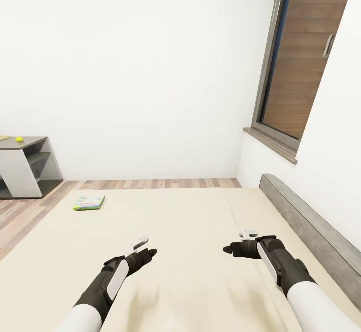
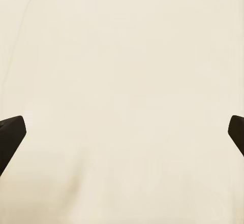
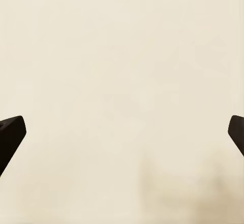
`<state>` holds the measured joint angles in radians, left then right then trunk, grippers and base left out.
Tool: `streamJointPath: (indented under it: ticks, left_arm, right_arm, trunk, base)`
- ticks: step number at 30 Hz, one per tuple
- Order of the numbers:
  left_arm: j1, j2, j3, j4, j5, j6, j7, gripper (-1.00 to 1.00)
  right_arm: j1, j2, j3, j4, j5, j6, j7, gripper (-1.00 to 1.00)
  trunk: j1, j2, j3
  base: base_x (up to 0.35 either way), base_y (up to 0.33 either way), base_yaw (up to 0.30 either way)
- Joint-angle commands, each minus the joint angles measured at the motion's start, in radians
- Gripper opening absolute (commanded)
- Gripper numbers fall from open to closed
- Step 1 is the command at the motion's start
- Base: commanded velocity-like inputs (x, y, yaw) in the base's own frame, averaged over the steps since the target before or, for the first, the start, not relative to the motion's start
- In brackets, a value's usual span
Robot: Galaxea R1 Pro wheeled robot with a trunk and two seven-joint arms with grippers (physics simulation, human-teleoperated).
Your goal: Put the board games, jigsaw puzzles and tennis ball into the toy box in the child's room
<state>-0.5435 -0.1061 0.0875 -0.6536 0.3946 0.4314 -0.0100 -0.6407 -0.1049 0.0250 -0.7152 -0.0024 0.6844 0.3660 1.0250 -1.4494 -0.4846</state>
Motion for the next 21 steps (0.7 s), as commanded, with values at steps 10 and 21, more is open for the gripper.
streamJointPath:
  ticks: [10,21]
  left_arm:
    - [0.0,-0.002,0.007,-0.001,0.007,0.007,-0.002,1.0]
    - [0.0,-0.001,0.008,-0.001,0.006,0.006,-0.001,1.0]
  right_arm:
    - [0.001,-0.001,0.003,-0.001,0.001,0.004,0.002,1.0]
    - [0.001,0.001,0.006,-0.003,0.001,0.003,-0.001,1.0]
  trunk:
    - [0.0,-0.001,-0.001]
    - [0.0,-0.001,-0.001]
  base:
    - [0.0,0.0,0.0]
    - [0.0,0.0,0.0]
